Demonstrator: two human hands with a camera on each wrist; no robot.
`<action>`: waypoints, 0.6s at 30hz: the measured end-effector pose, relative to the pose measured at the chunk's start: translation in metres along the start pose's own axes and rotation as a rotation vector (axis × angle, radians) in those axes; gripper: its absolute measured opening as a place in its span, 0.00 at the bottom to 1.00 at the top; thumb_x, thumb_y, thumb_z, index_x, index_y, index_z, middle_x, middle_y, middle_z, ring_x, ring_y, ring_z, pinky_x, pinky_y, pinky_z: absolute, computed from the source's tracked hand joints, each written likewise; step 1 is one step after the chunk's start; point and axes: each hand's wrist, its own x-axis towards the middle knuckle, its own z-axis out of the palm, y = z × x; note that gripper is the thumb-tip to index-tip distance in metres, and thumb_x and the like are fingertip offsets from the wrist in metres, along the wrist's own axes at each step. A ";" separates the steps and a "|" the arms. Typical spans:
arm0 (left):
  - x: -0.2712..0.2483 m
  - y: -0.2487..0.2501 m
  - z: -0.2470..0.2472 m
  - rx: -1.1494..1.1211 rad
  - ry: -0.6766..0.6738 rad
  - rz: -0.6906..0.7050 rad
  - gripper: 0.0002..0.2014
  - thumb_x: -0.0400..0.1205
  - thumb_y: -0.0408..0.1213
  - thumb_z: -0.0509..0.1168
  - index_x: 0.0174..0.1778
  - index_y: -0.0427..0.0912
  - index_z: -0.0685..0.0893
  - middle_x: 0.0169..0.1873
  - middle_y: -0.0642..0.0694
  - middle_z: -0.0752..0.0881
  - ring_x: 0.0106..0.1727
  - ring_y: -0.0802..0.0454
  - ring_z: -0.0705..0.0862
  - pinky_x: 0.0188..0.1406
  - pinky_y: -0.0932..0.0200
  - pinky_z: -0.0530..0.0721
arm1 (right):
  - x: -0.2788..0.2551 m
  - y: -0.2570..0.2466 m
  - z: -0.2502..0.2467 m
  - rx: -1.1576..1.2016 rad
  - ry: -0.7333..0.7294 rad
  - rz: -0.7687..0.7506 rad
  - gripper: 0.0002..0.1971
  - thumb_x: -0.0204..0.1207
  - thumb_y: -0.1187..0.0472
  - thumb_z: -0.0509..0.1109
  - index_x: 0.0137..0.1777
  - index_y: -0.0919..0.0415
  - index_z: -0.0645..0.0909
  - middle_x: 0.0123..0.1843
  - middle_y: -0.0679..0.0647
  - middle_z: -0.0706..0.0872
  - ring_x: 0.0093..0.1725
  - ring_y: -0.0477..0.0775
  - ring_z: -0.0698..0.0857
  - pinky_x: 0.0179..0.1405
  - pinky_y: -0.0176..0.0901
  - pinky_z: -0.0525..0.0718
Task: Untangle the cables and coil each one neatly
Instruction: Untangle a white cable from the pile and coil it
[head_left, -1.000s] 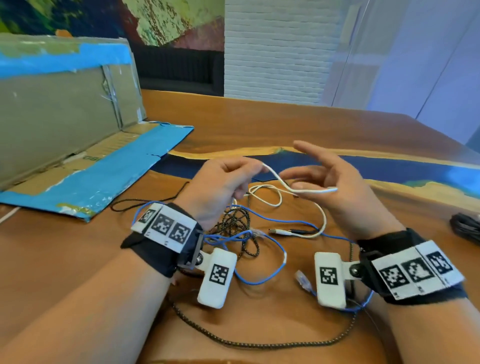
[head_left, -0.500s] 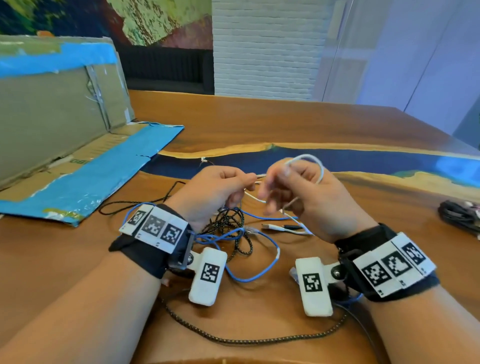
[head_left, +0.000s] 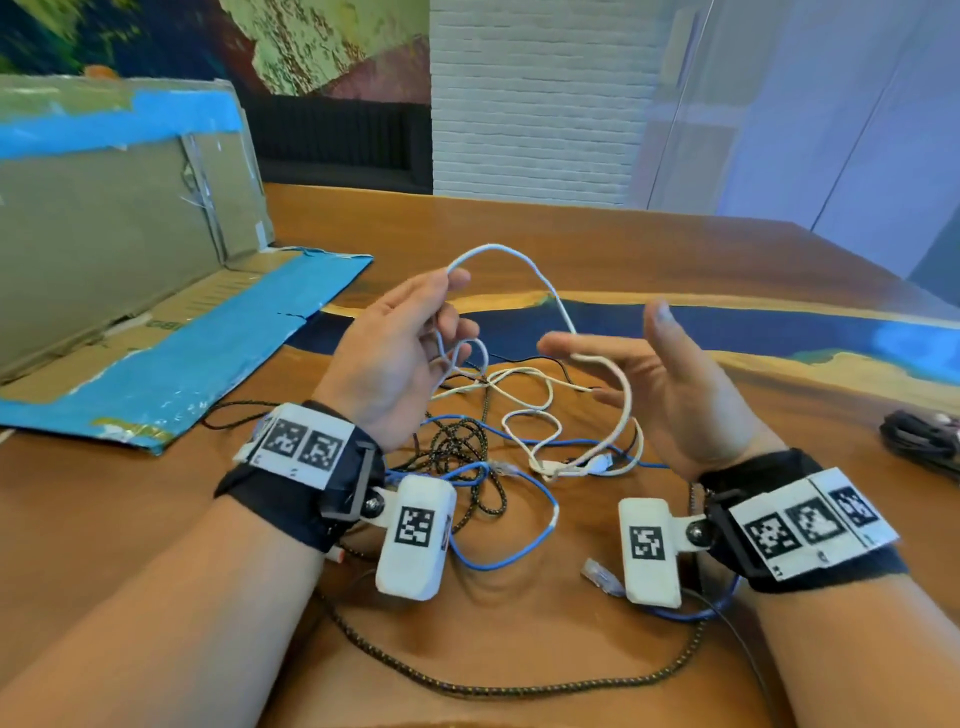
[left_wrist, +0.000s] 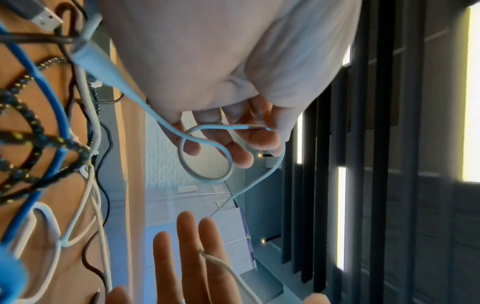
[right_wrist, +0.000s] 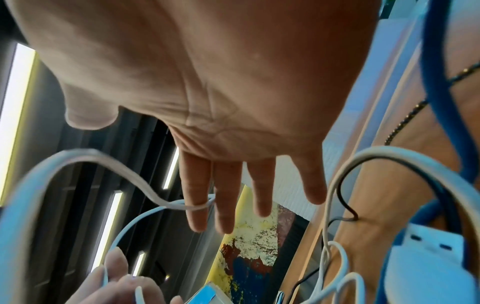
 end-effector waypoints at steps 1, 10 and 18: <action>-0.001 0.001 0.002 0.027 -0.012 -0.001 0.13 0.91 0.40 0.59 0.52 0.46 0.90 0.29 0.49 0.79 0.39 0.52 0.85 0.51 0.48 0.79 | 0.000 0.000 0.002 -0.018 -0.009 0.028 0.46 0.62 0.14 0.62 0.61 0.51 0.92 0.73 0.49 0.87 0.79 0.51 0.79 0.81 0.69 0.65; -0.015 -0.013 0.018 0.147 -0.185 -0.112 0.12 0.88 0.35 0.63 0.44 0.40 0.91 0.38 0.43 0.89 0.51 0.44 0.88 0.57 0.49 0.88 | 0.001 -0.002 0.020 -0.416 0.043 -0.080 0.05 0.76 0.58 0.81 0.50 0.55 0.94 0.60 0.47 0.93 0.64 0.42 0.88 0.73 0.55 0.83; -0.015 -0.008 0.018 0.260 -0.204 -0.138 0.18 0.91 0.44 0.60 0.36 0.41 0.79 0.25 0.47 0.71 0.39 0.47 0.82 0.56 0.45 0.82 | 0.007 -0.004 0.025 -0.024 0.442 -0.106 0.09 0.85 0.57 0.72 0.49 0.61 0.90 0.34 0.56 0.83 0.29 0.56 0.85 0.32 0.42 0.86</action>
